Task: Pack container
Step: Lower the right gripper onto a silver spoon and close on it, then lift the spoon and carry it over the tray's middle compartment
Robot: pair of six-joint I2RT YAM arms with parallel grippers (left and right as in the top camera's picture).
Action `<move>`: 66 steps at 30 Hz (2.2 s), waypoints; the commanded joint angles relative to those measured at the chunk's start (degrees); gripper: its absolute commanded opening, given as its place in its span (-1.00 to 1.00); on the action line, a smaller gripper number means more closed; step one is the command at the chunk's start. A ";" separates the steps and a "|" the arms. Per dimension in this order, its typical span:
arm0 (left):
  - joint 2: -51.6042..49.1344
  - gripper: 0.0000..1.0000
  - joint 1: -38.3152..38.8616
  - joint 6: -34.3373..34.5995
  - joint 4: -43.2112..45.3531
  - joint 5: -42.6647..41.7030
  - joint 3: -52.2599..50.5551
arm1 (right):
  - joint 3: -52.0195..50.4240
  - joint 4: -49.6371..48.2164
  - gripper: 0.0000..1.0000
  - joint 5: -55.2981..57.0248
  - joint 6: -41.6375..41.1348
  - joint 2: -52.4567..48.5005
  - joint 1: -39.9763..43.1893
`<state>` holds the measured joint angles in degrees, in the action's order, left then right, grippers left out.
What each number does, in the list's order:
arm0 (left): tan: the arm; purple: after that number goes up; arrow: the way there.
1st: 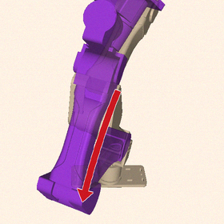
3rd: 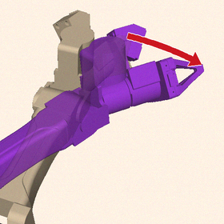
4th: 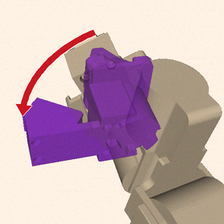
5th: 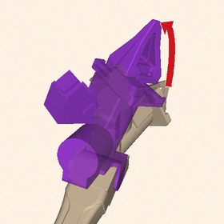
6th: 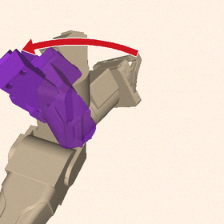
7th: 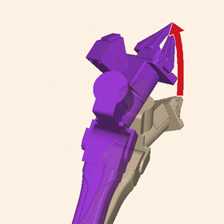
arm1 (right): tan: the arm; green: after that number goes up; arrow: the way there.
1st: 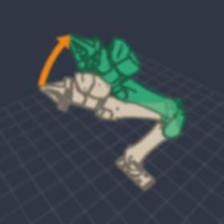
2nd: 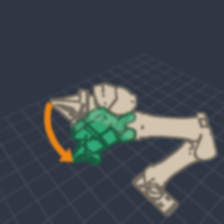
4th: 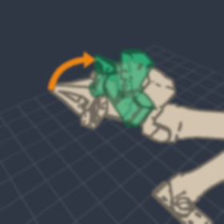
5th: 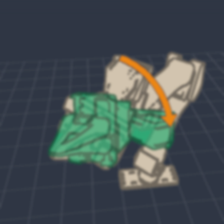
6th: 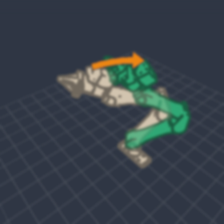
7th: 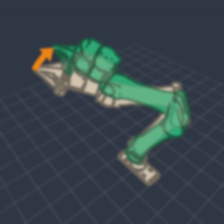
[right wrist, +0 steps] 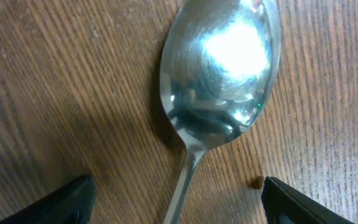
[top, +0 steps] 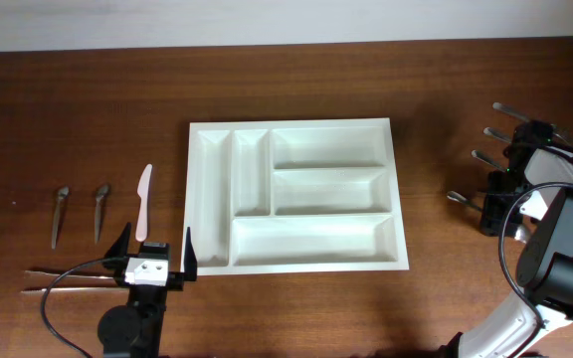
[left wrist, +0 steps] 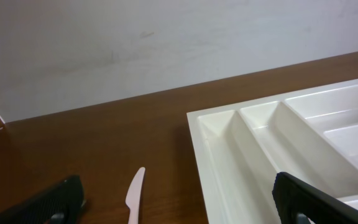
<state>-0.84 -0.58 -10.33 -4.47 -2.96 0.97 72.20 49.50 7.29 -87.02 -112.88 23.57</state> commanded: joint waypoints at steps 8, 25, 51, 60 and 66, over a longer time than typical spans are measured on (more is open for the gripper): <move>0.39 0.99 -0.33 -0.94 0.15 0.39 -0.50 | -1.44 0.55 0.89 -0.94 -0.48 -1.01 -0.31; 0.39 0.99 -0.35 -0.92 0.15 0.39 -0.50 | -1.44 -1.11 0.82 -6.67 -0.50 -1.01 -0.26; 0.39 0.98 -0.35 -0.92 0.15 0.39 -0.50 | -1.44 -0.50 -0.92 -3.56 -0.44 -1.01 -0.26; 0.39 0.99 -0.33 -0.92 0.15 0.39 -0.50 | 1.62 0.00 -0.93 -3.67 5.38 -0.72 -0.46; 0.39 0.98 -0.33 -0.92 0.15 0.39 -0.50 | 11.82 7.45 -0.92 -3.80 8.17 -0.04 -1.90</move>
<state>-0.84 -0.58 -10.33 -4.47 -2.96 0.95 78.00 54.81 2.50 -81.17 -113.03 23.05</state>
